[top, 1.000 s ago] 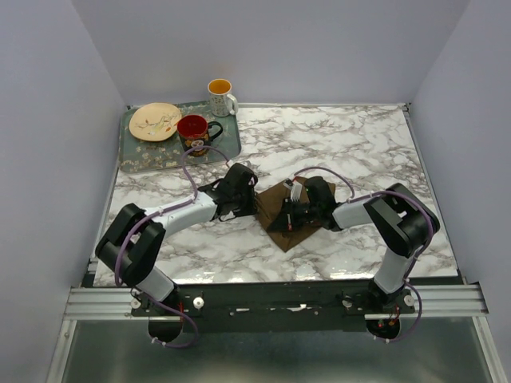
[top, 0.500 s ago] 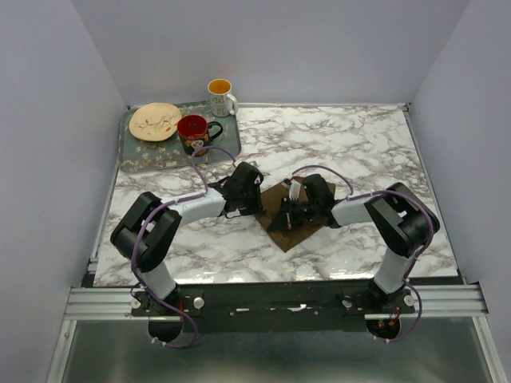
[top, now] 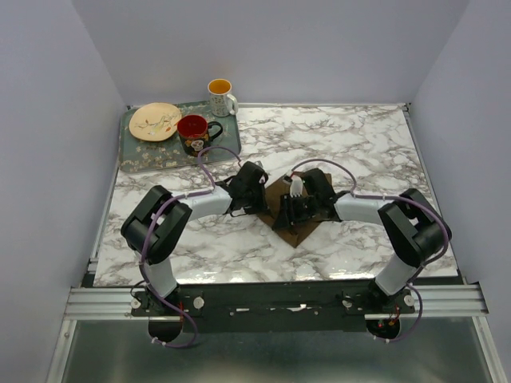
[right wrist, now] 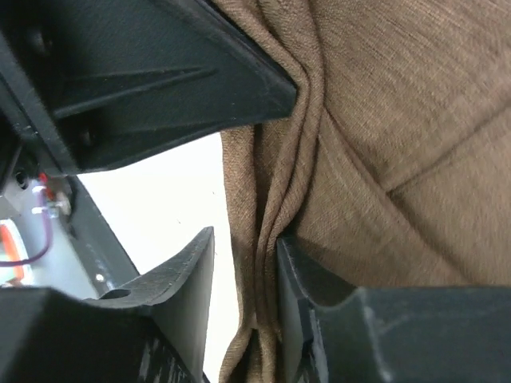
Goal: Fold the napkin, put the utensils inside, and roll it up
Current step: Roll the napkin with the utensil
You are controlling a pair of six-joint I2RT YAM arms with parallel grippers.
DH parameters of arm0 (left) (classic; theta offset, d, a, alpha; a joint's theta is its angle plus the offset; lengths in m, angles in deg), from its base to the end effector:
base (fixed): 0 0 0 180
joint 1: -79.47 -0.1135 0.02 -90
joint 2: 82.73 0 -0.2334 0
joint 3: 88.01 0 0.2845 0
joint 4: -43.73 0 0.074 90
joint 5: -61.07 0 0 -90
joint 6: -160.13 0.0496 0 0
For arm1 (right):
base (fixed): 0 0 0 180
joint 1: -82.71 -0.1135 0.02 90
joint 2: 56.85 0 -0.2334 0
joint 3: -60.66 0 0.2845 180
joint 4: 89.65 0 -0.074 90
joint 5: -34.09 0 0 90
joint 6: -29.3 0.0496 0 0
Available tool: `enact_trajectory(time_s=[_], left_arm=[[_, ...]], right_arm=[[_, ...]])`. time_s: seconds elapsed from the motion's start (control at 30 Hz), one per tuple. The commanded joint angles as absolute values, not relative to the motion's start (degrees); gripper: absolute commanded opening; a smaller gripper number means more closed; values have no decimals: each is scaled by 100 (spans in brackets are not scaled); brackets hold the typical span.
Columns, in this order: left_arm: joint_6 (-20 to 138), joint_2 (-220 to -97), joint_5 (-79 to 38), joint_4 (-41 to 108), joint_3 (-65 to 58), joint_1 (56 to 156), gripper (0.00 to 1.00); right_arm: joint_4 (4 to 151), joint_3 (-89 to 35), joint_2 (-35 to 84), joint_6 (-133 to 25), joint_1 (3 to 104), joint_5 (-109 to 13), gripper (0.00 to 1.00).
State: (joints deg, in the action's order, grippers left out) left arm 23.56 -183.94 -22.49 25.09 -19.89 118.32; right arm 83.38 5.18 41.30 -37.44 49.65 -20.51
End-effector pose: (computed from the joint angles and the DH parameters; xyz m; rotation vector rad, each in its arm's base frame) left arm 0.2925 -0.2428 0.0903 -0.1258 2.6279 -0.7278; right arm 0.2662 0.2076 0.0645 -0.5182 2.5267 1.1651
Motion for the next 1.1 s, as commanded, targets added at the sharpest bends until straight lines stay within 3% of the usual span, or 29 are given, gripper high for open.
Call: enact_trajectory(time_s=[0.0, 0.2, 0.43, 0.57, 0.6, 0.8, 1.07], left_arm=[[2513, -18758, -2497, 2232, -2134, 11831, 0], [2521, -18925, -2488, 2347, -2178, 11831, 0], [2522, -19048, -2453, 2373, -2134, 11831, 0], [2539, -19083, -2445, 2347, -2099, 11831, 0], [2539, -19083, -2453, 2338, -2099, 11831, 0], [2530, -19127, -2418, 2320, -2090, 11831, 0], [2539, -19145, -2392, 2259, -2046, 11831, 0]], right_arm=[[6616, 270, 3738, -4320, 4966, -2927, 48], [5631, -116, 3132, -4663, 4879, -3733, 58], [4934, -556, 2753, -4981, 3897, -5756, 59], [5048, -636, 2805, -4647, 3701, -5617, 45], [5153, -618, 2805, -4551, 3701, -5652, 31], [5347, -548, 3181, -4506, 3727, -5705, 1], [5629, -258, 3552, -4532, 3797, -5809, 1]])
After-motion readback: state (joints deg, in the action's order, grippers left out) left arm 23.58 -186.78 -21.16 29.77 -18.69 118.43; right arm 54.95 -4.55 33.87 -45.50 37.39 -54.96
